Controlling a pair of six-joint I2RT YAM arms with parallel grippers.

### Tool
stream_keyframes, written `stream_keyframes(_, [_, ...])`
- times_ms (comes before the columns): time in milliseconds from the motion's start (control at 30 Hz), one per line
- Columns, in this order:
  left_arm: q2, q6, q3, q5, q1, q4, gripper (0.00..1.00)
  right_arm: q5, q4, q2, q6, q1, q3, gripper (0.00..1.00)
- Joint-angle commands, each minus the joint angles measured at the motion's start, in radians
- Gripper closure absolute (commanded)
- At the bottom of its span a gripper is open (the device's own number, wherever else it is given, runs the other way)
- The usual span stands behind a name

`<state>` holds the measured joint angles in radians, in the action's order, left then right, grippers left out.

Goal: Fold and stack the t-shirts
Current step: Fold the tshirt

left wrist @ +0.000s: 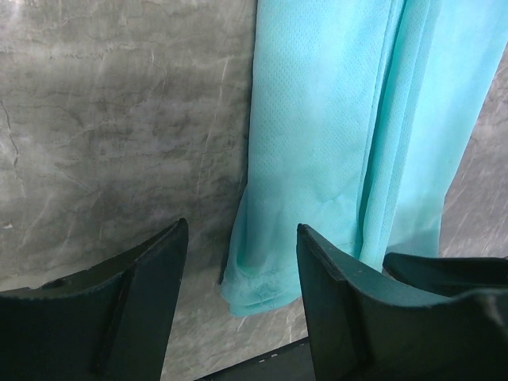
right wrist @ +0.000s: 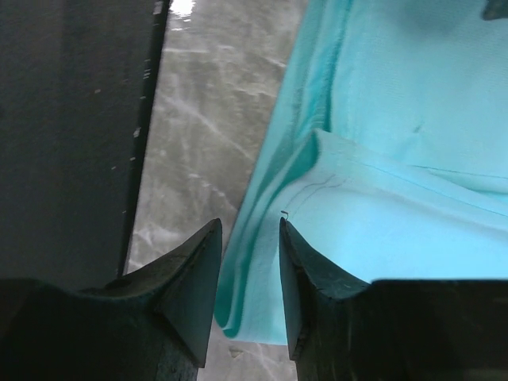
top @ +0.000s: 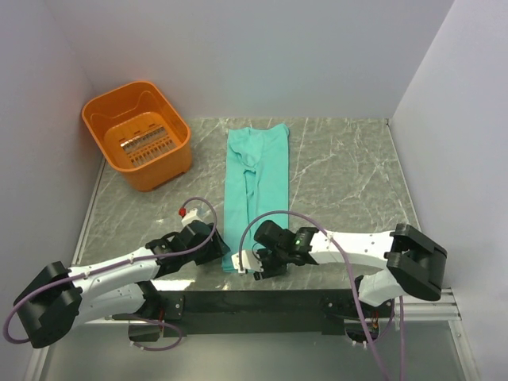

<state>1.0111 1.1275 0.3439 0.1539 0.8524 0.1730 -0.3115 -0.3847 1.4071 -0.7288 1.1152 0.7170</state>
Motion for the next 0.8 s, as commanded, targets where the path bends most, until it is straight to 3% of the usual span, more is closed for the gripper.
stream_keyframes(0, [-0.005,-0.006,-0.019,-0.010,0.004,0.039,0.37,0.041,0.053,0.013,0.043,0.009,0.050,0.57])
stream_keyframes(767, [-0.017,-0.009,-0.045,-0.017,0.004,0.016,0.36,0.097,-0.019,-0.051,-0.004,0.008,-0.022,0.57])
